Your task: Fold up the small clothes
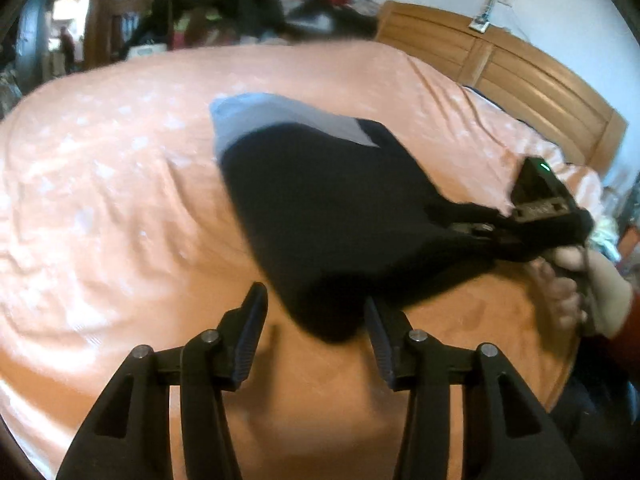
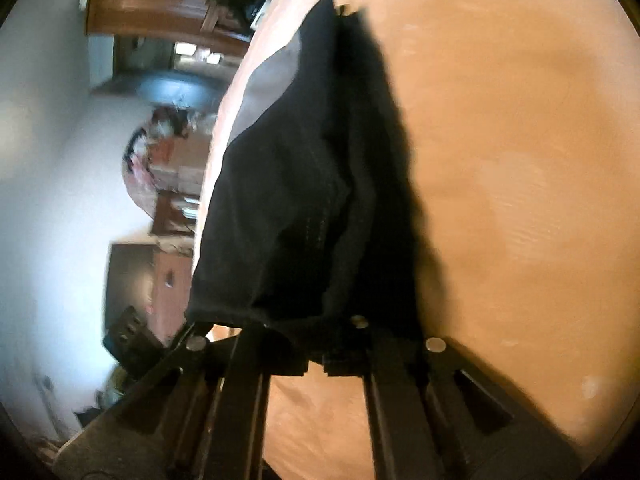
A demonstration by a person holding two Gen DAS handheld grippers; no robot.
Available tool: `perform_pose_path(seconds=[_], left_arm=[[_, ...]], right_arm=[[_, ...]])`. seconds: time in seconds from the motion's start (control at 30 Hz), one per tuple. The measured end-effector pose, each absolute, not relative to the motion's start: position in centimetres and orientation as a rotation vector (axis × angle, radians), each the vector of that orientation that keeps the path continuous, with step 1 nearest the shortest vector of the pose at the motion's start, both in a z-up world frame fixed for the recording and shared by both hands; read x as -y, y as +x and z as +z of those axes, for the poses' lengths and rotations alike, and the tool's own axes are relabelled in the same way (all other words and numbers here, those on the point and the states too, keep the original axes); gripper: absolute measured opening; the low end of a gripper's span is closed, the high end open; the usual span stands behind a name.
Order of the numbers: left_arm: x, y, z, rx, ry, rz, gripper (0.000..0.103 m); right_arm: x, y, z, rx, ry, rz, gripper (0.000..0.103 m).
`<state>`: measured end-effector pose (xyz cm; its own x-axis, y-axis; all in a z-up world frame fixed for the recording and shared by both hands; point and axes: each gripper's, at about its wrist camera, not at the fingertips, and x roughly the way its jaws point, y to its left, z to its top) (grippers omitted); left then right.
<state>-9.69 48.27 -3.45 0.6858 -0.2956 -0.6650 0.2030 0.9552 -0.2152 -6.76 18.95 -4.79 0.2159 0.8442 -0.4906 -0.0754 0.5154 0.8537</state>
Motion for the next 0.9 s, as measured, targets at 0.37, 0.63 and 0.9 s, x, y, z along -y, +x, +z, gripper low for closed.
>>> perform_pose_path(seconds=[0.37, 0.63, 0.9], left_arm=[[-45.4, -6.9, -4.3, -0.747, 0.252, -0.164, 0.059], [-42.5, -9.1, -8.8, -0.760, 0.697, -0.163, 0.027], [-47.3, -11.4, -1.7, -0.737, 0.249, -0.333, 0.035]], right_arm=[[-18.5, -7.1, -4.0, -1.149, 0.763, 0.675, 0.004], [-18.2, -8.3, -4.8, -1.145, 0.714, 0.653, 0.003], [-16.9, -9.5, -5.4, -1.101, 0.728, 0.654, 0.001]])
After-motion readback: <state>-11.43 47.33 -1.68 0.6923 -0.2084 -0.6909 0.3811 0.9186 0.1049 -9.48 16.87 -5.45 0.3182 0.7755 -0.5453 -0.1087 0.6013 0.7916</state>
